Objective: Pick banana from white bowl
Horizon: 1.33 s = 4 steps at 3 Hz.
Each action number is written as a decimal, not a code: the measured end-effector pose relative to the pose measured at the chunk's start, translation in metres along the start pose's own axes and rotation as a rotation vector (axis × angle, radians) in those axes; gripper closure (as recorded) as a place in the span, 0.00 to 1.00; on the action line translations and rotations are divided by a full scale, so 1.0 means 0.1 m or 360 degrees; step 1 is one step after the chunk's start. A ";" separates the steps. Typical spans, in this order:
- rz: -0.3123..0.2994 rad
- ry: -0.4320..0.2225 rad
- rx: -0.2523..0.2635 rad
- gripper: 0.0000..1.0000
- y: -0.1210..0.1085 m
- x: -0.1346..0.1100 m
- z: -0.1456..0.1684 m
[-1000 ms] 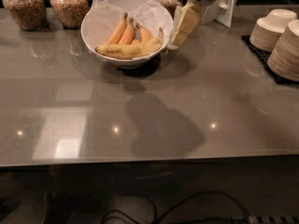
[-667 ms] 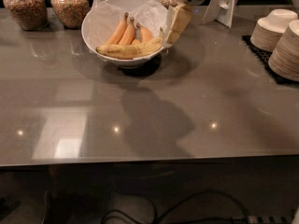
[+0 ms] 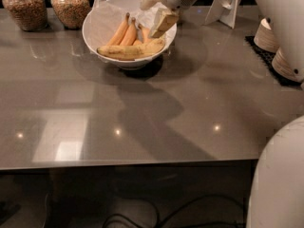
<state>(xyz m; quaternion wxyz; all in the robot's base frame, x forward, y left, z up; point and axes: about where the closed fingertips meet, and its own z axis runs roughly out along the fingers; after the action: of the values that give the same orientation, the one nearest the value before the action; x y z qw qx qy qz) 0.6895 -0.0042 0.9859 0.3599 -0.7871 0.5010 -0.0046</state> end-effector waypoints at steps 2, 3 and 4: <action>-0.0005 -0.0025 -0.0149 0.52 0.20 0.02 0.26; -0.0004 -0.0034 -0.0184 0.47 0.24 0.04 0.35; -0.0011 -0.0035 -0.0206 0.48 0.24 0.07 0.44</action>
Offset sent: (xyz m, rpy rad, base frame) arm -0.0101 0.0074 -0.0437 -0.0459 0.1136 0.0575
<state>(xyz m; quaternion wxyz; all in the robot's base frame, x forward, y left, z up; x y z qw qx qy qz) 0.6906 0.0091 0.9368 0.3136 -0.8105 0.4934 0.0352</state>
